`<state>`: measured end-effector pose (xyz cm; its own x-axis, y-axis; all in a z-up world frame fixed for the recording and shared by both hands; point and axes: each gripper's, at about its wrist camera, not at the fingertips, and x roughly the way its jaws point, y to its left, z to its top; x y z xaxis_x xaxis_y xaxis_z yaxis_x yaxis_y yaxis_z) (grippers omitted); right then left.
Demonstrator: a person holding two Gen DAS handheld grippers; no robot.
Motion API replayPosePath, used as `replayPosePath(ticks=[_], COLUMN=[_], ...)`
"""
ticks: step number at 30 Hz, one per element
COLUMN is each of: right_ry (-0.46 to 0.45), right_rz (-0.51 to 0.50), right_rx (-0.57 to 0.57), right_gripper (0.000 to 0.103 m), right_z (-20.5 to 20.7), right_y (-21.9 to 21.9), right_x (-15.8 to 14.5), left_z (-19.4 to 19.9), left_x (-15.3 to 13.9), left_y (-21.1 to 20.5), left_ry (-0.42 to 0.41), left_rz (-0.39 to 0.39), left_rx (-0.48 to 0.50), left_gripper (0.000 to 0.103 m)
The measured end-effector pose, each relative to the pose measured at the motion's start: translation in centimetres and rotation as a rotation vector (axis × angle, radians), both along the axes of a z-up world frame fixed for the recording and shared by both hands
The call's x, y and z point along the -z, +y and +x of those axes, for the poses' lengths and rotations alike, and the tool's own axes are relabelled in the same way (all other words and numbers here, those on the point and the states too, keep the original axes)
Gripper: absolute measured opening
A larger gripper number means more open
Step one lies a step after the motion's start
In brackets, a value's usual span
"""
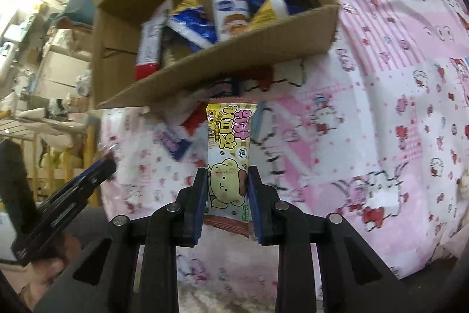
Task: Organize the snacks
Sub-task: 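Grasp the brown jerky packet with the left tool while the right tool grasps the yellow cartoon packet, then lower both held packets into the box and open both tools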
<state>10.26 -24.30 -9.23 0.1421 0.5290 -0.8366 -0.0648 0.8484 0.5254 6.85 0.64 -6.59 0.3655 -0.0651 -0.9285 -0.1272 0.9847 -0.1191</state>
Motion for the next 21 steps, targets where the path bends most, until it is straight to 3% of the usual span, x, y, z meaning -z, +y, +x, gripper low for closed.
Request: replayPosePath(ticks=[8,12,21], right_ry=[-0.136,-0.198,-0.328], right_rz=[0.166,0.226,0.243], right_rx=[-0.076,-0.062,-0.024], right_gripper=[0.028,0.028,0.028], right_z=[-0.4,0.8,5.1], right_y=[2.3,2.9,2.1], right_x=[-4.2,-5.8,-9.8], left_z=[-0.5,-0.7,2.8], left_x=[-3.5,-5.5,-7.7], left_y=[0.5,-0.9,-1.8], left_ry=[-0.144,-0.234,-0.256], left_rz=[0.018,0.084,0.064], left_rx=[-0.004,0.073,0.113], left_gripper=[0.012,0.012,0.012])
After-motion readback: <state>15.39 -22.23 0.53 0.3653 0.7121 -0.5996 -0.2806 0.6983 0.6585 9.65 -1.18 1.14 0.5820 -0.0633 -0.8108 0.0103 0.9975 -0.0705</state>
